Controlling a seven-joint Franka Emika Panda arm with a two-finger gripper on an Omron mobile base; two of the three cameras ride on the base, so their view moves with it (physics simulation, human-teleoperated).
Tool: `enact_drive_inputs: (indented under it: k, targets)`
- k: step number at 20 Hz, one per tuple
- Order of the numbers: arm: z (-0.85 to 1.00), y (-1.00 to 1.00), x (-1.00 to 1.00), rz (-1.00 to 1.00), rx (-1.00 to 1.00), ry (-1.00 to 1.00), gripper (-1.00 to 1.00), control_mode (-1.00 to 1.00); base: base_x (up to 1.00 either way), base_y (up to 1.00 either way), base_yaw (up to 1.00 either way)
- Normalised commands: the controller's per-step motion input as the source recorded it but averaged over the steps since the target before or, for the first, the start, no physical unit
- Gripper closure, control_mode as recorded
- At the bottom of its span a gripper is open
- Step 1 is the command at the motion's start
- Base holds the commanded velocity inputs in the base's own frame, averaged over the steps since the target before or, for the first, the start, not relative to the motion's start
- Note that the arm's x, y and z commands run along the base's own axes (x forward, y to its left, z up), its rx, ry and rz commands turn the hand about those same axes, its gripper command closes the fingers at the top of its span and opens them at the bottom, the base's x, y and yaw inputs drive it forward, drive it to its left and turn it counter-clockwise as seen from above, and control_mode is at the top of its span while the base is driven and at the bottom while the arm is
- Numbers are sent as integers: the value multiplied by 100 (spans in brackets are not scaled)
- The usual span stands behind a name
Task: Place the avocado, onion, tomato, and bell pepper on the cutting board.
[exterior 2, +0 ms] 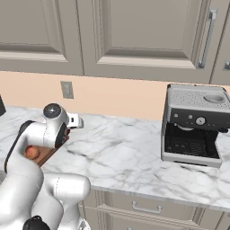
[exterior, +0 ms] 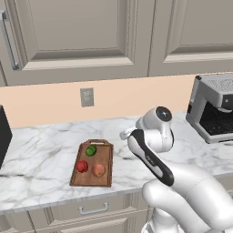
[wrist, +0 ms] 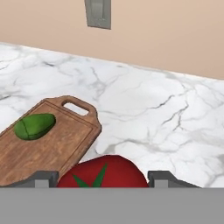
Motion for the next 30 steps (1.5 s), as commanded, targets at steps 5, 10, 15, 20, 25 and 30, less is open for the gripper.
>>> enact_drive_inputs:
  k: [5,10,15,20,25,30]
  targets:
    - [0,32,-4,5,0,0,100,-100,0,0,0]
    - [1,28,0,2,0,0,100,-100,0,0,0]
    - [6,31,0,2,0,2,100,-100,0,0,0]
    - [1,27,-5,1,0,5,100,-100,0,0,0]
    - [-4,10,-16,3,0,5,100,-100,0,0,0]
    - [-22,3,-13,5,0,1,100,-100,0,0,0]
